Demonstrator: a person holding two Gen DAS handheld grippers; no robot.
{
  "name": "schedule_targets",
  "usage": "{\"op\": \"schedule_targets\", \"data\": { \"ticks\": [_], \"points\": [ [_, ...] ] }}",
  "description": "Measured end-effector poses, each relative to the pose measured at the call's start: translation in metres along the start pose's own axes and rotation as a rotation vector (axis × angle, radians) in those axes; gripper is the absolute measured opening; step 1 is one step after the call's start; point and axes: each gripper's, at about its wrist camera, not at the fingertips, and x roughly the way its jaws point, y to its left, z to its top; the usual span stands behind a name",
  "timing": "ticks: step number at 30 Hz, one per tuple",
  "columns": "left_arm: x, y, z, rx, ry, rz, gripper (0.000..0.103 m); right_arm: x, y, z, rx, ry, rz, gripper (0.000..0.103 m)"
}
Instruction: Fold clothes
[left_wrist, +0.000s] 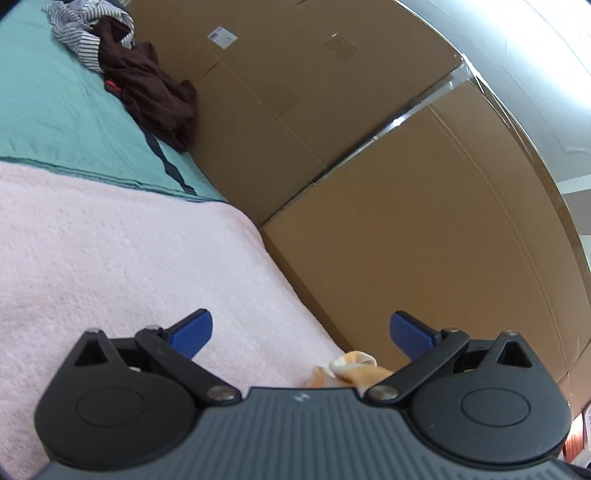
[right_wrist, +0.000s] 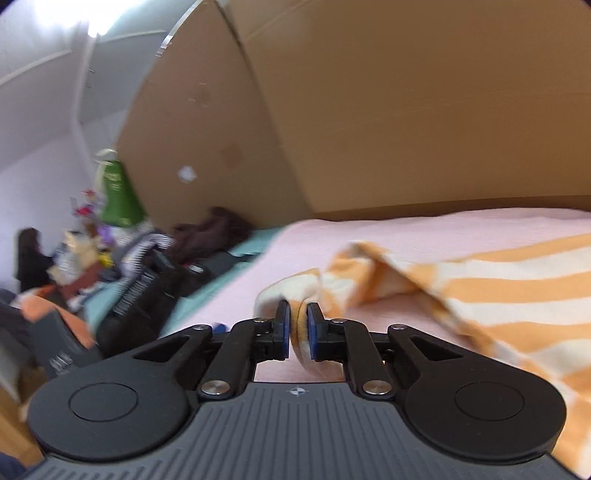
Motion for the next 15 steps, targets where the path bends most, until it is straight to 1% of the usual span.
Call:
{"op": "schedule_targets", "data": {
  "ticks": [2,3,4,7,8,10,13,15],
  "points": [
    [0.002,0.000,0.001,-0.001,0.018,0.007,0.102,0.002,0.008,-0.003,-0.034,0.039,0.063,0.024],
    [0.005,-0.001,0.001,0.002,0.027,0.005,0.102,0.000,0.011,-0.006,-0.053,0.051,0.079,0.043],
    [0.008,-0.001,0.001,0.007,0.035,0.005,0.102,-0.007,0.012,-0.011,-0.068,0.043,0.078,0.052],
    [0.016,-0.006,0.000,0.033,0.078,-0.007,0.102,-0.035,0.001,-0.021,-0.083,-0.021,0.036,0.052],
    [0.017,-0.008,-0.001,0.043,0.090,-0.007,0.102,-0.046,-0.008,-0.022,-0.059,-0.050,0.006,0.052],
    [0.020,-0.011,-0.003,0.067,0.110,-0.005,0.102,-0.066,-0.033,-0.023,0.012,-0.104,-0.100,0.053],
    [0.029,-0.020,-0.008,0.132,0.174,-0.026,0.102,-0.101,-0.078,-0.027,0.139,-0.139,-0.318,0.054],
    [0.036,-0.028,-0.013,0.197,0.230,-0.052,0.102,-0.120,-0.099,-0.036,0.203,-0.127,-0.427,0.057]
  ]
}}
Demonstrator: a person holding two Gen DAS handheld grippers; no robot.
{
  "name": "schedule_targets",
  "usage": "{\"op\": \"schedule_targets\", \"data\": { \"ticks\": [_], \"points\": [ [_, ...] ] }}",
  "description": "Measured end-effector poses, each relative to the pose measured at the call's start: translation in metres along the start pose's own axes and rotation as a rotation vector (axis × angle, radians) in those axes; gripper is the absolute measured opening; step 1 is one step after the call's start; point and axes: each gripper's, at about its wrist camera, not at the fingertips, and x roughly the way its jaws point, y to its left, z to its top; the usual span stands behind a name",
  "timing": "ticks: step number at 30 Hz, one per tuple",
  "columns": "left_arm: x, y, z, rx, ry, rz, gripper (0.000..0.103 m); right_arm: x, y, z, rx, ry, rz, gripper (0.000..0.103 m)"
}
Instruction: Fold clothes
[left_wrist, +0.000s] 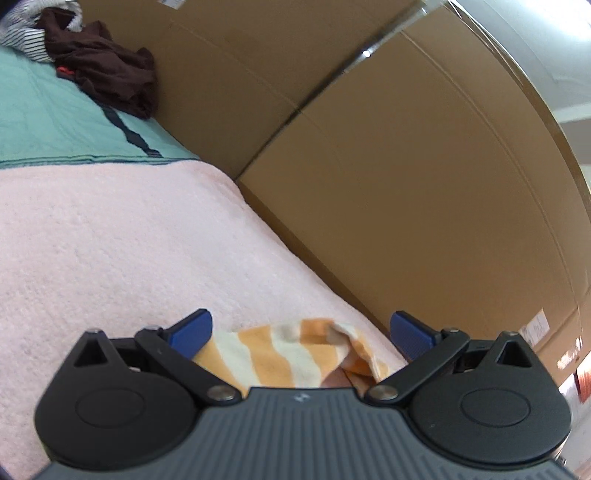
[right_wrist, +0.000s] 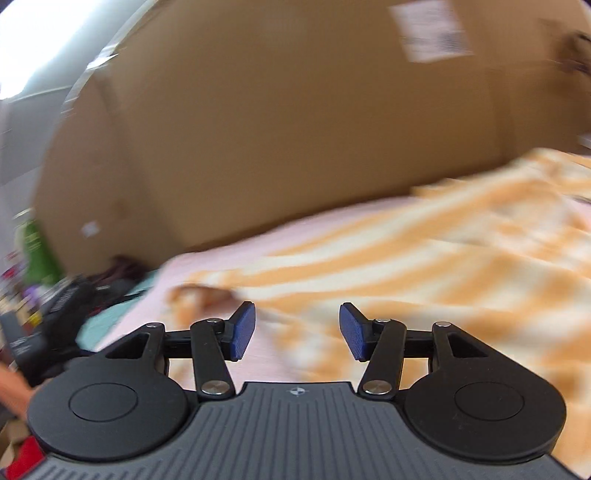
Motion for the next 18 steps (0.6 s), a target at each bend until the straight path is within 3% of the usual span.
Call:
{"op": "schedule_targets", "data": {
  "ticks": [2,4,6,8,9,12,13,18],
  "points": [
    [0.007,-0.010,-0.002,0.073,0.050,-0.018,0.102,-0.011,-0.012,-0.007,-0.014,0.040,-0.059,0.059],
    [0.012,-0.020,-0.005,0.145,0.090,-0.029,0.102,-0.020,-0.008,-0.020,-0.081,0.066,-0.059,0.063],
    [0.015,-0.033,-0.009,0.227,0.121,-0.043,0.102,-0.022,0.008,-0.033,-0.217,0.054,-0.071,0.068],
    [0.018,-0.048,-0.014,0.314,0.151,-0.057,0.102,-0.018,0.013,-0.047,-0.366,0.023,-0.120,0.066],
    [0.020,-0.056,-0.017,0.351,0.168,-0.065,0.102,-0.017,0.014,-0.050,-0.392,0.007,-0.122,0.064],
    [0.034,-0.076,-0.025,0.396,0.227,-0.086,0.102,-0.011,0.015,-0.053,-0.411,-0.028,-0.100,0.030],
    [0.039,-0.080,-0.026,0.401,0.243,-0.087,0.102,-0.009,0.015,-0.052,-0.397,-0.034,-0.087,0.023],
    [0.080,-0.082,-0.022,0.255,0.360,-0.105,0.102,-0.008,0.012,-0.058,-0.380,-0.092,-0.066,0.019]
  ]
}}
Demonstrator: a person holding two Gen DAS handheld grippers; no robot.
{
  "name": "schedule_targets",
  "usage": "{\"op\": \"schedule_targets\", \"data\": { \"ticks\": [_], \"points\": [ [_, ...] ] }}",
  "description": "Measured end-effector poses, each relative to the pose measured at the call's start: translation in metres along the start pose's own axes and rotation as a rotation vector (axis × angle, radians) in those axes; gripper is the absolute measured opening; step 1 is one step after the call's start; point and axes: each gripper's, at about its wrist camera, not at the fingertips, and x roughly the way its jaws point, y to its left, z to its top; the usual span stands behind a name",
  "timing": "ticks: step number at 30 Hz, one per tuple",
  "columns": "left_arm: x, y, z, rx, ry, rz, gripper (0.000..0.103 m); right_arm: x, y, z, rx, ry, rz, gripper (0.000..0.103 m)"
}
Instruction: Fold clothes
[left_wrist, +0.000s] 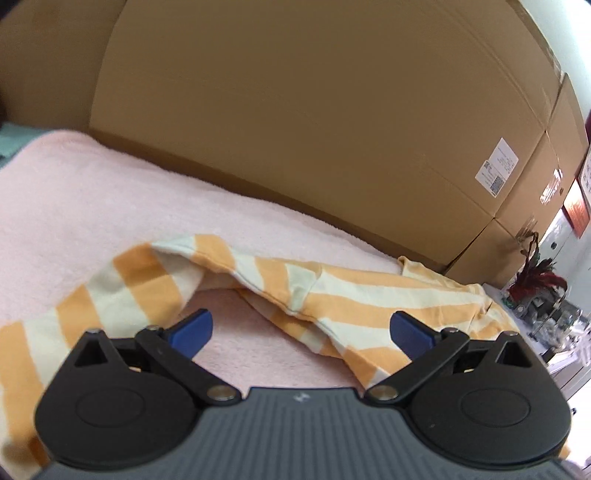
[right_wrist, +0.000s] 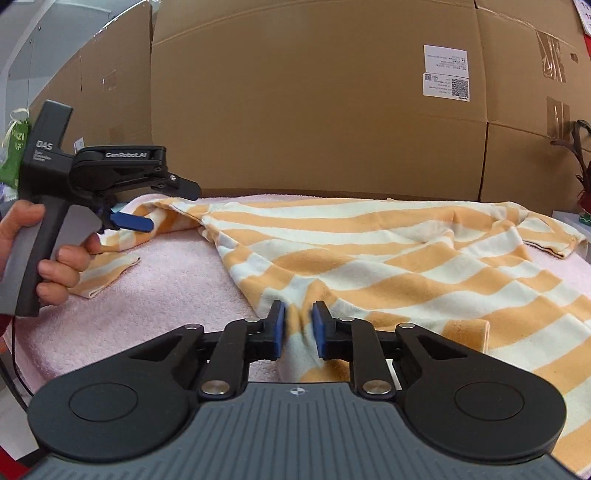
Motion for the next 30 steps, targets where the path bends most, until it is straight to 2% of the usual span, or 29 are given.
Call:
{"op": "schedule_targets", "data": {
  "ticks": [1,4,6,7,8,10,12,14,16,17,20,23,24,28,30],
  "points": [
    [0.006,0.003,0.004,-0.044,0.006,-0.008,0.102,-0.001,0.000,-0.003,0.003,-0.015,0.000,0.020],
    [0.021,0.011,0.019,-0.121,-0.027,0.038,0.102,-0.002,0.004,-0.010,-0.004,-0.059,-0.008,0.020],
    [0.028,0.018,0.024,-0.125,-0.081,0.073,0.101,-0.003,0.006,-0.014,-0.016,-0.086,-0.010,0.023],
    [0.030,0.021,0.024,-0.114,-0.104,0.098,0.094,-0.003,0.006,-0.015,-0.018,-0.096,-0.006,0.023],
    [0.033,0.024,0.021,-0.099,-0.124,0.129,0.083,-0.004,0.004,-0.014,-0.008,-0.095,0.003,0.024],
    [0.033,0.024,0.019,-0.082,-0.130,0.138,0.075,-0.004,-0.001,-0.012,0.032,-0.091,0.027,0.027],
    [0.031,0.023,0.017,-0.058,-0.131,0.134,0.062,-0.004,-0.004,-0.011,0.053,-0.087,0.041,0.029],
    [0.031,0.021,0.014,-0.025,-0.126,0.130,0.022,-0.003,-0.003,-0.009,0.051,-0.080,0.040,0.029],
    [0.029,0.022,0.013,-0.024,-0.136,0.099,0.006,-0.001,-0.003,-0.008,0.054,-0.074,0.030,0.028],
    [0.026,0.023,0.013,-0.026,-0.150,0.090,0.002,0.000,-0.002,-0.008,0.060,-0.073,0.018,0.028],
    [0.018,0.025,0.014,-0.030,-0.192,0.090,0.000,0.001,0.004,-0.006,0.081,-0.066,-0.030,0.026],
    [0.015,0.022,0.019,-0.024,-0.201,0.086,0.000,0.000,0.010,0.001,0.092,-0.043,-0.071,0.014],
    [0.014,0.021,0.020,-0.022,-0.203,0.085,0.000,-0.003,0.010,0.005,0.112,-0.045,-0.063,0.006],
    [-0.004,0.010,0.044,0.069,-0.239,0.032,0.000,-0.017,0.019,0.023,0.170,-0.109,0.036,0.002],
    [-0.013,0.005,0.061,0.146,-0.268,0.000,0.000,-0.020,0.033,0.032,0.189,-0.127,0.146,0.001]
  ]
}}
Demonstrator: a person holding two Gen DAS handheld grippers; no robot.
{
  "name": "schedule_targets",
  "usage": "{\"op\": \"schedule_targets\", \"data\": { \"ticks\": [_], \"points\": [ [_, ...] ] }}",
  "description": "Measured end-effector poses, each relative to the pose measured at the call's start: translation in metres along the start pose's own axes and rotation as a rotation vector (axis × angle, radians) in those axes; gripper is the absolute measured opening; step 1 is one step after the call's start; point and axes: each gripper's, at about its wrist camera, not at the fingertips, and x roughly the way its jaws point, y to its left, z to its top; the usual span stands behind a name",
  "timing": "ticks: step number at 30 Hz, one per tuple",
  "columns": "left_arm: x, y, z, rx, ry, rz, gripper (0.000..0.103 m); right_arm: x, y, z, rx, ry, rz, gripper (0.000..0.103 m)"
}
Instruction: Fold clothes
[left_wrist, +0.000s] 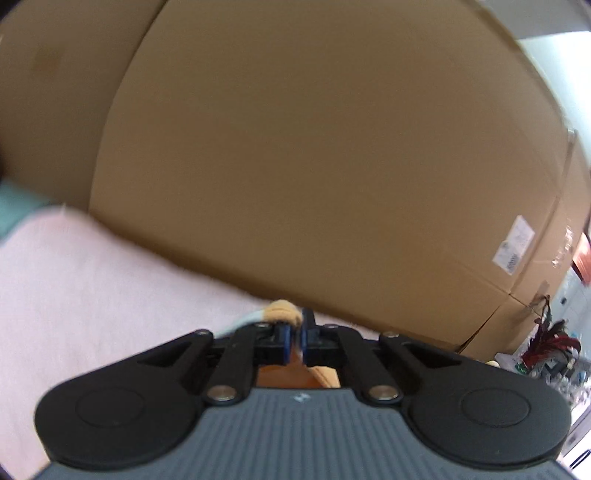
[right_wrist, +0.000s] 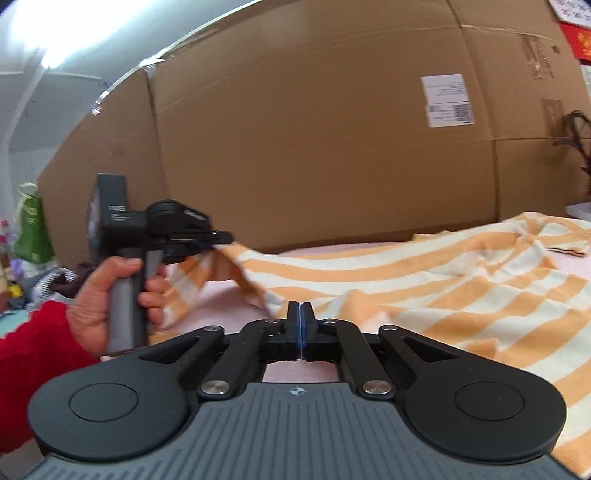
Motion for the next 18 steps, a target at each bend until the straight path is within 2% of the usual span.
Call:
{"op": "schedule_targets", "data": {
  "ticks": [2,3,6,8,9,11,12,15,17,18],
  "points": [
    [0.001,0.004,0.018,0.024,-0.010,-0.039,0.001,0.009,0.023,0.000,-0.021,0.009,0.101,0.001],
    [0.003,0.009,0.026,0.023,-0.018,-0.044,0.001,0.015,0.038,-0.001,-0.066,0.020,0.125,0.001],
    [0.002,0.024,0.042,0.011,-0.057,-0.033,0.001,0.026,0.068,-0.007,-0.192,0.035,0.120,0.004],
    [0.001,0.034,0.050,0.031,-0.098,-0.006,0.001,0.025,0.068,-0.006,-0.205,0.040,0.068,0.012],
    [0.001,0.040,0.053,0.044,-0.118,0.009,0.001,0.023,0.065,-0.004,-0.198,0.040,0.030,0.028],
    [0.006,0.057,0.058,0.045,-0.141,0.043,0.002,0.019,0.052,0.000,-0.155,0.022,-0.076,0.051],
    [0.011,0.067,0.055,0.028,-0.133,0.054,0.002,0.019,0.045,0.000,-0.125,0.026,-0.114,0.055],
    [0.028,0.093,0.032,-0.013,-0.089,0.095,0.002,0.031,0.028,-0.001,-0.049,0.114,-0.198,0.055],
    [0.041,0.096,0.021,-0.021,0.006,0.141,0.001,0.049,0.030,-0.011,-0.059,0.183,-0.242,0.055],
    [0.045,0.097,0.017,-0.038,0.032,0.138,0.001,0.059,0.031,-0.017,-0.070,0.216,-0.266,0.055]
  ]
}}
